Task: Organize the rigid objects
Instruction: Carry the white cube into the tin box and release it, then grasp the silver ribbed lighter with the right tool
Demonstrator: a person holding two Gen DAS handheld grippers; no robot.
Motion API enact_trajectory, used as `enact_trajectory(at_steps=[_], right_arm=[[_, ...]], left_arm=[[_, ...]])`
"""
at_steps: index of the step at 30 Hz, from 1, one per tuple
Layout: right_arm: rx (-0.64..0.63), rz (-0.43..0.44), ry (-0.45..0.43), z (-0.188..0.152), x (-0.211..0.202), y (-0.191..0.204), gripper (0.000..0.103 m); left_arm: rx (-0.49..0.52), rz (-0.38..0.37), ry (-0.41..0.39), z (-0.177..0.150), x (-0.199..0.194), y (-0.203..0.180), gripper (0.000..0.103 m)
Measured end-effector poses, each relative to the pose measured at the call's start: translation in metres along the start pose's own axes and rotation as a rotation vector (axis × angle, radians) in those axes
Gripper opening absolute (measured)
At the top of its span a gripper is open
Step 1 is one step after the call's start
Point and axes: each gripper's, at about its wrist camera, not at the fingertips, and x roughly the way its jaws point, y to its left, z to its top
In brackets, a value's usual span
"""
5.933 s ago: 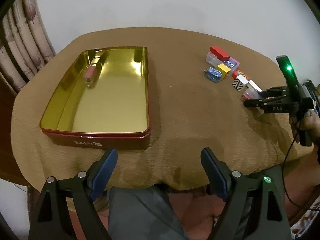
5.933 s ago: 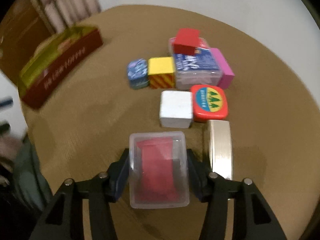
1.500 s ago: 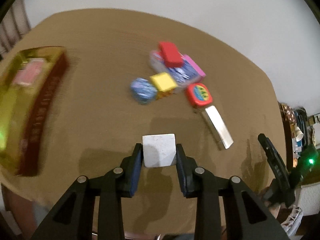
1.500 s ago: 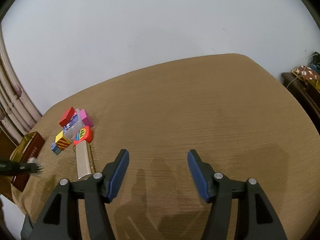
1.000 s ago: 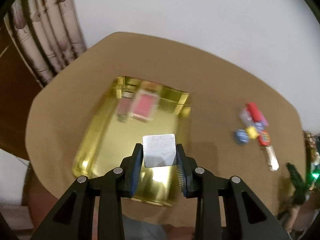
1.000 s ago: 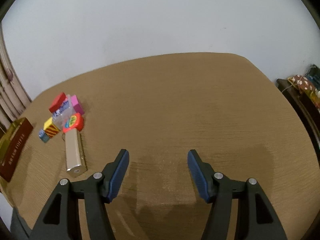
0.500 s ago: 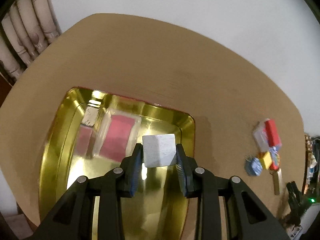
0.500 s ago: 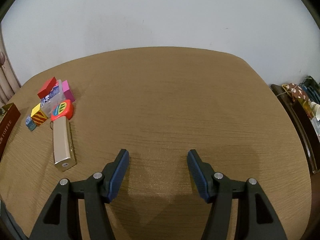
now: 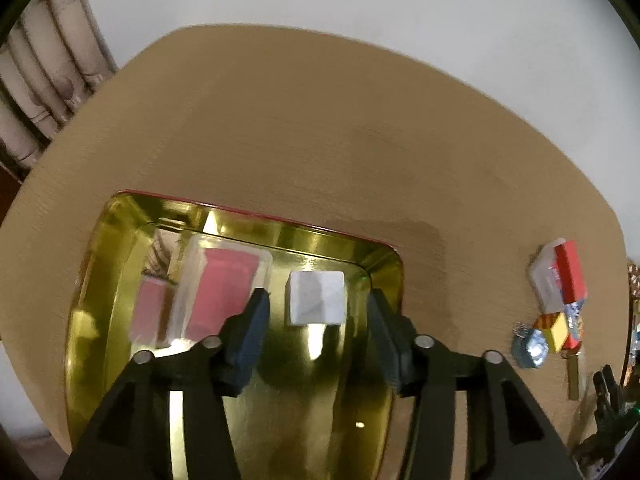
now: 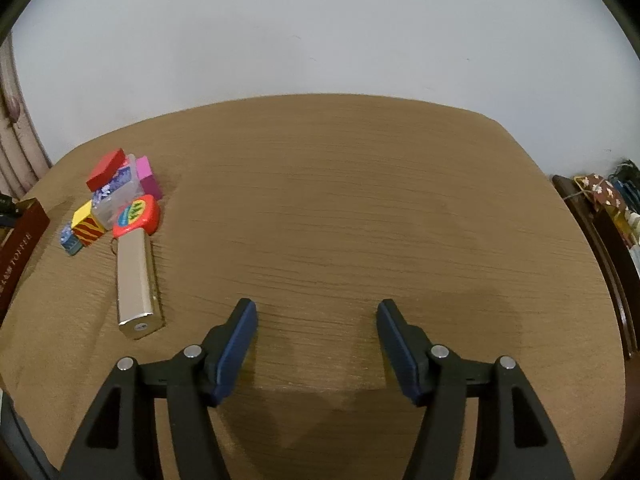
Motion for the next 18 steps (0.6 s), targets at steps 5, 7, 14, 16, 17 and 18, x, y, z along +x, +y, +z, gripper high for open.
enact_trajectory(at_steps=[5,7,14,16,17,18], right_arm=[[-0.056,0.156,-0.029,0.006,-0.025,0.034,0.065],[-0.108,0.193,-0.017,0.011,-0.029,0.052,0.065],[-0.280,0.255,0.096,0.031,-0.019,0.105,0.065],[-0.318,0.249,0.149,0.036,-0.008,0.114,0.065],[-0.329,0.243,0.180,0.036,0.000,0.117,0.065],[-0.334,0.238,0.198,0.036,0.005,0.119,0.065]], left_arm=[[0.020,0.027,-0.149,-0.031,-0.061,0.000,0.059],[0.023,0.026,-0.208,-0.056,-0.088,0.001,0.071],[0.059,0.010,-0.300,-0.148,-0.130,0.001,0.078],[0.068,0.024,-0.299,-0.168,-0.129,-0.002,0.078],[0.071,0.035,-0.294,-0.177,-0.130,-0.002,0.078],[0.068,0.039,-0.289,-0.189,-0.129,0.003,0.078]])
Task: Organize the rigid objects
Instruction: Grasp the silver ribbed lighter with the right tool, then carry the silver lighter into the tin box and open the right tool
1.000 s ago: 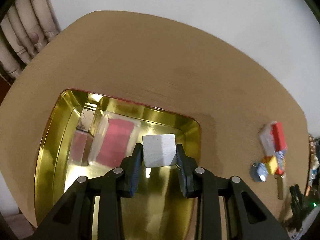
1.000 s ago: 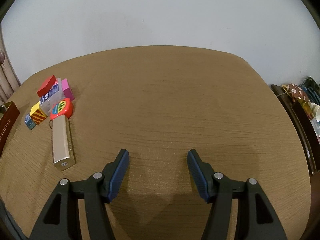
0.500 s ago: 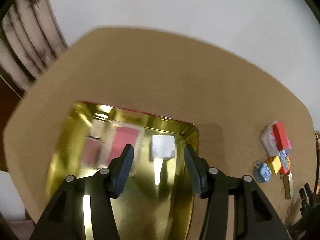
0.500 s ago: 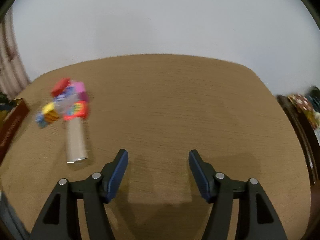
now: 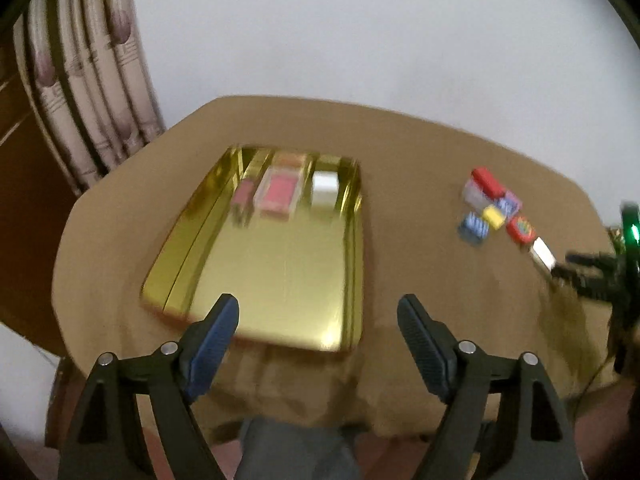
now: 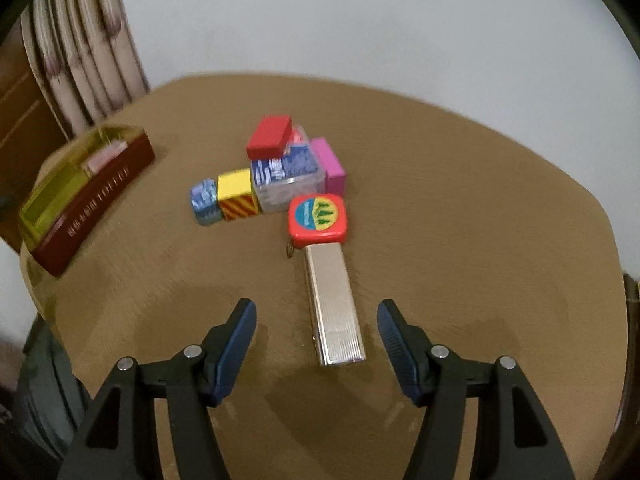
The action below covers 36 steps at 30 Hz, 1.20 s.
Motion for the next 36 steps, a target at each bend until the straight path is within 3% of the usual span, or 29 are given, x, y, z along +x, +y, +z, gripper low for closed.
enact_trajectory(at_steps=[5,8,9,10,15,20,28,33,36], right_arm=[[-0.016,-0.027,0.119,0.011,0.033,0.002,0.064],[-0.002,-0.043,0.159,0.017,0.043,0.001,0.047],[0.002,-0.050,0.171,0.020,0.044,0.001,0.035],[0.012,-0.057,0.186,0.022,0.044,0.001,0.029],[0.041,-0.069,0.202,0.024,0.042,0.005,0.029],[0.117,0.087,0.142,0.027,0.015,0.015,0.029],[0.048,0.340,0.057,0.086,-0.031,0.123,0.029],[0.016,0.471,0.076,0.132,-0.016,0.210,0.029],[0.022,0.493,0.104,0.146,0.003,0.253,0.029]], left_arm=[[-0.025,0.015,0.006,-0.029,-0.008,0.009,0.078],[-0.043,0.021,0.039,-0.039,-0.002,0.018,0.078],[-0.052,0.025,0.056,-0.044,0.001,0.022,0.078],[-0.063,0.029,0.068,-0.046,0.002,0.025,0.078],[-0.141,0.036,0.079,-0.055,0.005,0.044,0.078],[-0.143,0.054,0.063,-0.064,-0.001,0.048,0.078],[-0.138,0.057,0.048,-0.077,-0.009,0.055,0.078],[-0.152,0.053,0.047,-0.082,-0.009,0.067,0.078],[-0.162,0.054,0.033,-0.082,-0.012,0.075,0.078]])
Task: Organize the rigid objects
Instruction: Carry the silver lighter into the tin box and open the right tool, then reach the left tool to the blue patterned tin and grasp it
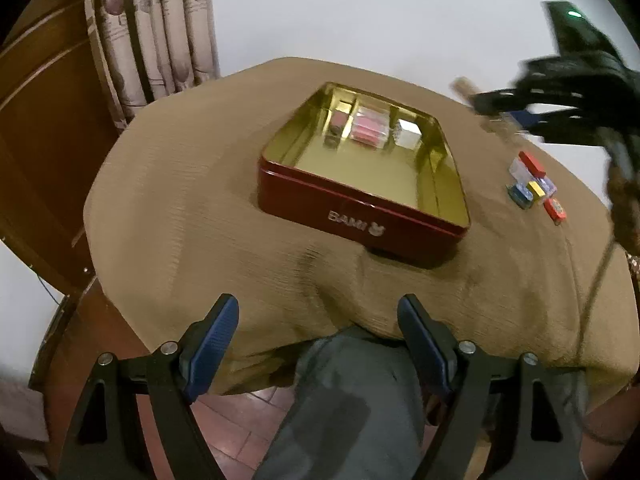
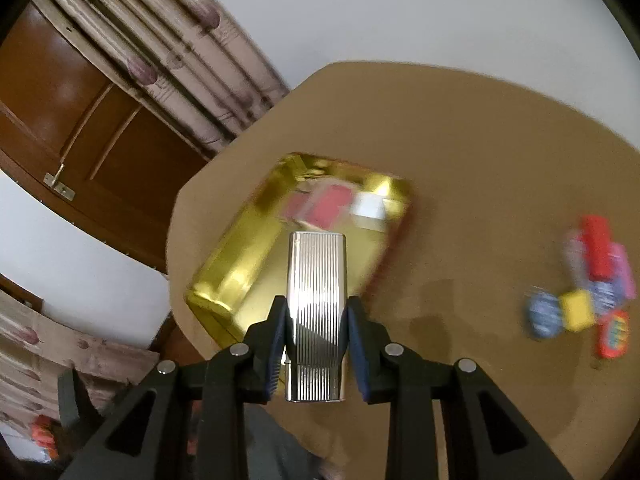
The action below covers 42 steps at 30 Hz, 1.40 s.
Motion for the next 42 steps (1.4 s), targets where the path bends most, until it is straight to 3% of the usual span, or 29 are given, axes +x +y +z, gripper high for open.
enact_trajectory(at_steps=[4,9,23,32,34,39,42], right_arm=[[0.033,-0.016,0.045,0.007,0.043,0.020,0.029],[0.075,-0.088,0.079,0.001,0.068,0.004,0.029],[0.090,-0.461,0.101,0.008,0.101,0.007,0.029],[0.149,-0.432,0.041,0.016,0.095,0.003,0.038],[0.154,-0.382,0.007,0.015,0.087,0.003,0.038],[0.170,-0.248,-0.239,-0.009,0.016,-0.009,0.038],[0.194,-0.310,-0.394,-0.044,-0.040,-0.039,0.038]], left_arm=[[-0.018,-0.002,-0.044,0.005,-0.009,0.012,0.078],[-0.025,-0.019,-0.049,0.006,-0.010,0.017,0.080],[-0.059,-0.067,0.000,0.007,-0.004,0.022,0.082],[-0.042,-0.046,-0.014,0.004,-0.005,0.017,0.082],[-0.037,-0.042,-0.019,0.003,-0.006,0.016,0.082],[0.002,0.000,-0.059,0.002,-0.009,0.011,0.082],[0.024,-0.005,-0.075,0.002,-0.014,0.006,0.082]])
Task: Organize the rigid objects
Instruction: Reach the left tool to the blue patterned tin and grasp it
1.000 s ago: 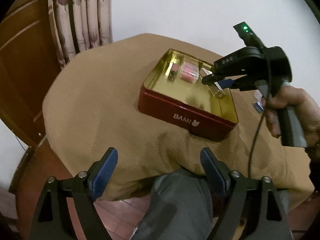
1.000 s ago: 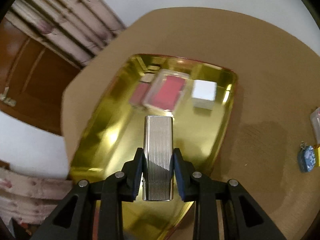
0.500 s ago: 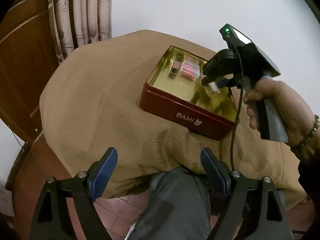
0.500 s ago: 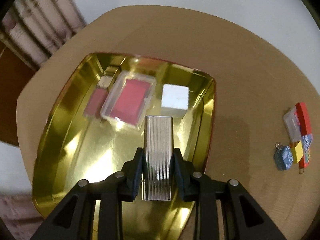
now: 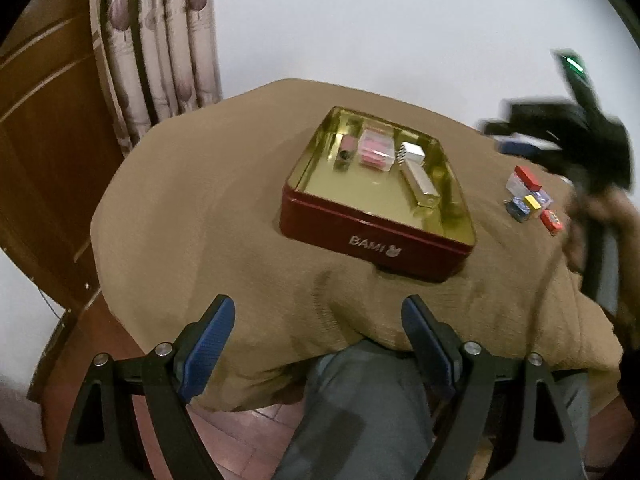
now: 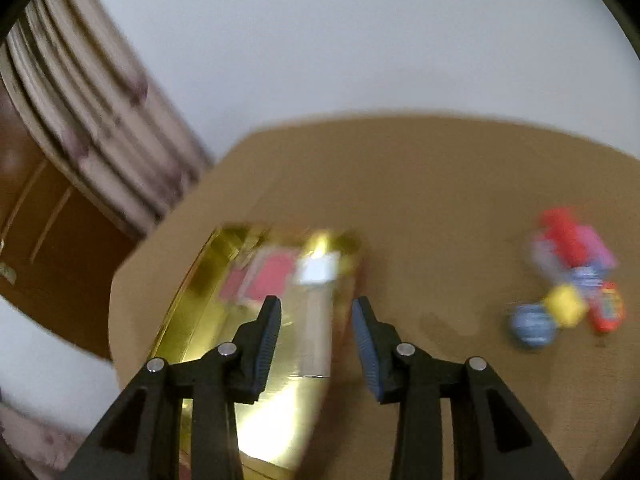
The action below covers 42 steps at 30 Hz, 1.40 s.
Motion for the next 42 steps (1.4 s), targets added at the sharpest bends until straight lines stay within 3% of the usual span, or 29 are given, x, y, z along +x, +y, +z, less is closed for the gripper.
enact_trajectory(at_steps=[3,7,12,15,19,22,31,33,42], right_arm=[[0.025,-0.157,-0.094,-0.015,-0.040,-0.073,0.038],[0.037,-0.415,-0.101,-0.036,-0.061,-0.165,0.038],[0.108,-0.551,-0.076,-0.061,-0.071,-0.240,0.038],[0.190,-0.533,-0.083,-0.075,-0.074,-0.268,0.038],[0.211,-0.477,-0.123,-0.074,-0.082,-0.272,0.038],[0.179,-0.444,-0.101,-0.074,-0.073,-0.264,0.038],[0.196,-0.326,-0.155,-0.081,-0.100,-0.284,0.050],[0.194,-0.314,-0.159,-0.083,-0.104,-0.288,0.052],[0.199,-0.275,-0.164,-0.078,-0.117,-0.298,0.054]], left_arm=[[0.059,-0.047,-0.014,0.001,-0.009,-0.015,0.082],[0.197,-0.137,-0.044,0.008,-0.023,-0.059,0.084],[0.291,-0.290,-0.051,0.036,-0.015,-0.122,0.092],[0.325,-0.326,-0.057,0.057,0.011,-0.161,0.092],[0.336,-0.256,-0.013,0.080,0.059,-0.208,0.092],[0.328,-0.201,0.038,0.094,0.091,-0.233,0.092],[0.021,-0.187,0.281,0.126,0.167,-0.239,0.087],[0.009,-0.181,0.325,0.127,0.179,-0.242,0.087],[-0.046,-0.148,0.389,0.139,0.212,-0.250,0.087]])
